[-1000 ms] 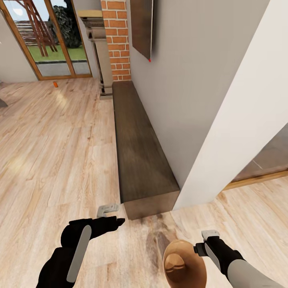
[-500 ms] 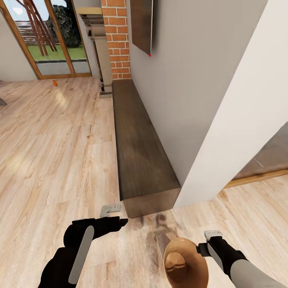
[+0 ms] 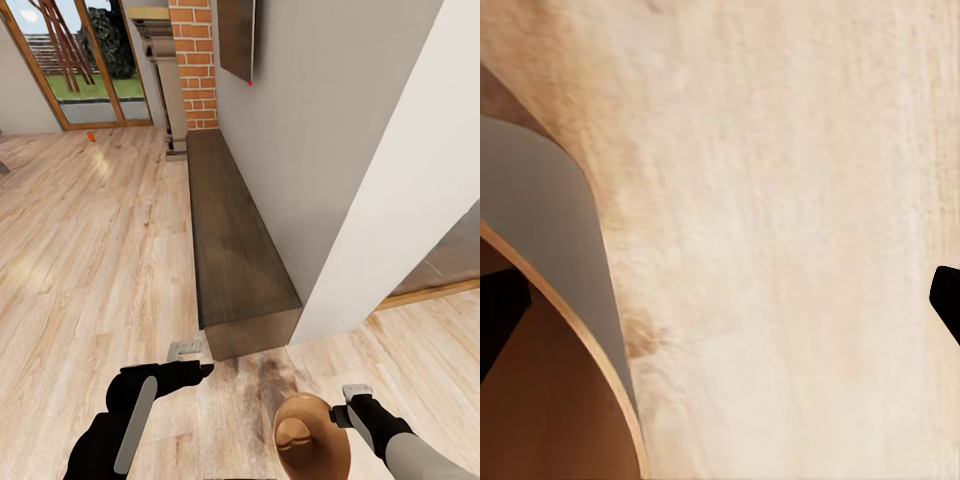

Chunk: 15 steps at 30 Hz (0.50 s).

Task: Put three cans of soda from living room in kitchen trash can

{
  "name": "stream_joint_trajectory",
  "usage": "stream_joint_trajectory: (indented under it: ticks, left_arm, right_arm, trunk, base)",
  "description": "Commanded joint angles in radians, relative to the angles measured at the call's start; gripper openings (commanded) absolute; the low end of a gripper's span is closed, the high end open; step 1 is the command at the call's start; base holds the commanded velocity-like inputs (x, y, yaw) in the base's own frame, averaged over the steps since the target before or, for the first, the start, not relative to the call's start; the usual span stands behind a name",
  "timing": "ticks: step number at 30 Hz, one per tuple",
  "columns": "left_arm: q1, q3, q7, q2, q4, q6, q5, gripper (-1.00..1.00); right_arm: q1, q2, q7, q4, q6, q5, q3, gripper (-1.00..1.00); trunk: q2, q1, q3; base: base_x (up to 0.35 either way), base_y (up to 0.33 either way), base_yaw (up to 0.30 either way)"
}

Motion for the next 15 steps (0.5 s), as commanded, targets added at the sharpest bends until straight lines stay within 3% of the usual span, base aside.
stream_joint_trajectory:
  ticks: [1, 15]
  left_arm:
    - [0.0, 0.0, 0.0, 0.0, 0.0, 0.0, 0.0, 1.0]
    - [0.0, -0.019, 0.0, 0.0, -0.002, 0.0, 0.0, 1.0]
  right_arm:
    - [0.0, 0.0, 0.0, 0.0, 0.0, 0.0, 0.0, 1.0]
    - [0.001, 0.018, -0.001, 0.062, -0.003, 0.003, 0.015, 1.0]
  trunk:
    - [-0.007, 0.004, -0.003]
    - [-0.021, 0.012, -0.009]
  base:
    - [0.0, 0.0, 0.0]
    - [0.0, 0.0, 0.0]
